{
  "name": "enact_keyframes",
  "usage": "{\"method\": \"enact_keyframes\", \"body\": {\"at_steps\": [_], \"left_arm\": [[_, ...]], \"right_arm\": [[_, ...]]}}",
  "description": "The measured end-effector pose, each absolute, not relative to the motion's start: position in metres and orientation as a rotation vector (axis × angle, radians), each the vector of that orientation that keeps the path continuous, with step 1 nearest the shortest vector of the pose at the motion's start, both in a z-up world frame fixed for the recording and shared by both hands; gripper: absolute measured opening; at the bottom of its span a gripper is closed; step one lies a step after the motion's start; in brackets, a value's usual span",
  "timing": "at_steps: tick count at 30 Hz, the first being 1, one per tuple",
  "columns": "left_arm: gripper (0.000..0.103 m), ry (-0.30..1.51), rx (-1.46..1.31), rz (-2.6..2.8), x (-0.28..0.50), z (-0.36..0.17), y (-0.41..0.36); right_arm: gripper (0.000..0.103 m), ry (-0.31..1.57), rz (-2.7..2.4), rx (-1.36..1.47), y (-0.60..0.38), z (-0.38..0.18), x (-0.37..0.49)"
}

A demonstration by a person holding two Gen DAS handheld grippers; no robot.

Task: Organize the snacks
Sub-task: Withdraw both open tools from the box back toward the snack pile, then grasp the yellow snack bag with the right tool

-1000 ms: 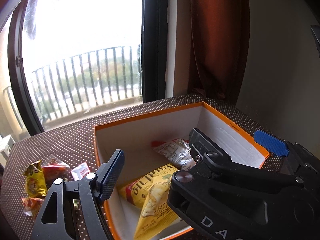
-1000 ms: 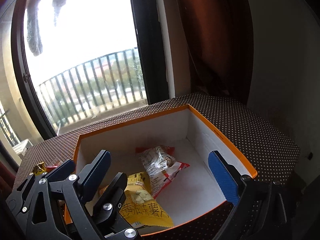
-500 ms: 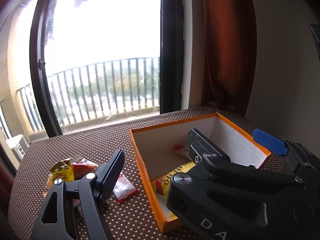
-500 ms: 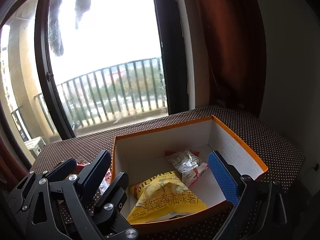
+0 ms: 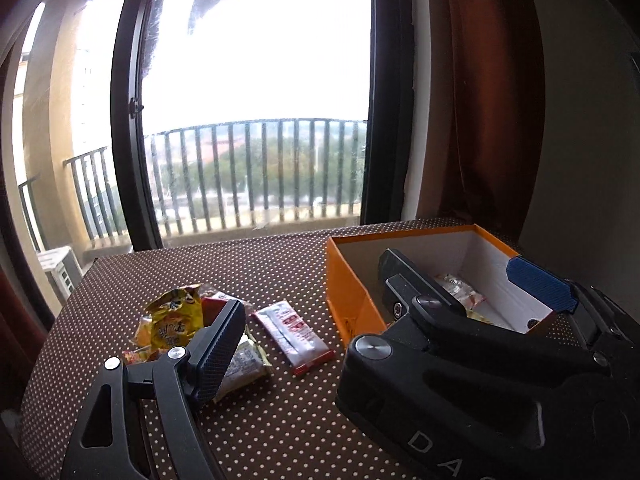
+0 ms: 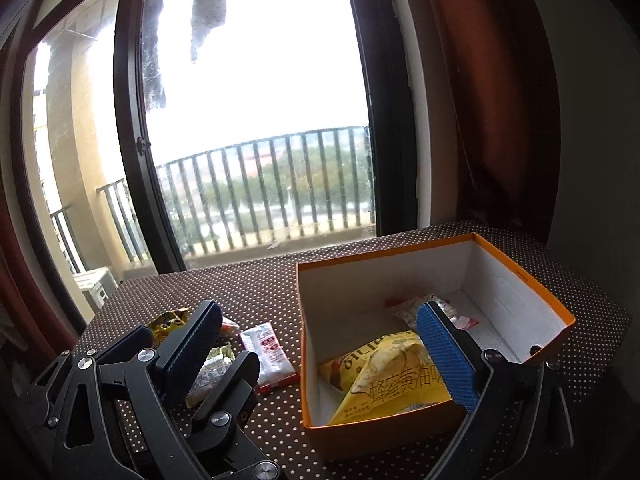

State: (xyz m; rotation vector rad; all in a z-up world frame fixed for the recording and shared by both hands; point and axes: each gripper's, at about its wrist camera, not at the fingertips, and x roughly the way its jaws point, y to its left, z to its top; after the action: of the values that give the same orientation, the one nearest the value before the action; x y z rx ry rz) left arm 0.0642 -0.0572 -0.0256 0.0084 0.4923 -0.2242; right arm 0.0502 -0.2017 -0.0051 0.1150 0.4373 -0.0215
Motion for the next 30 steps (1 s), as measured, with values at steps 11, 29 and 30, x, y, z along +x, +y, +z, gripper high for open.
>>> {"method": "enact_keyframes", "body": {"at_steps": [11,29,30], "left_arm": [[0.083,0.540,-0.032,-0.152,0.054,-0.047,-0.014],[0.086,0.662,-0.083,-0.008,0.092,-0.080,0.036],[0.086,0.668,-0.086,0.002,0.095,-0.082,0.039]], "right_arm": [[0.099,0.445,0.098,0.069,-0.157,-0.026,0.056],[0.093,0.559,0.224,0.009,-0.100,-0.064,0.107],[0.093,0.565,0.232,0.007,-0.096,-0.066,0.111]]}}
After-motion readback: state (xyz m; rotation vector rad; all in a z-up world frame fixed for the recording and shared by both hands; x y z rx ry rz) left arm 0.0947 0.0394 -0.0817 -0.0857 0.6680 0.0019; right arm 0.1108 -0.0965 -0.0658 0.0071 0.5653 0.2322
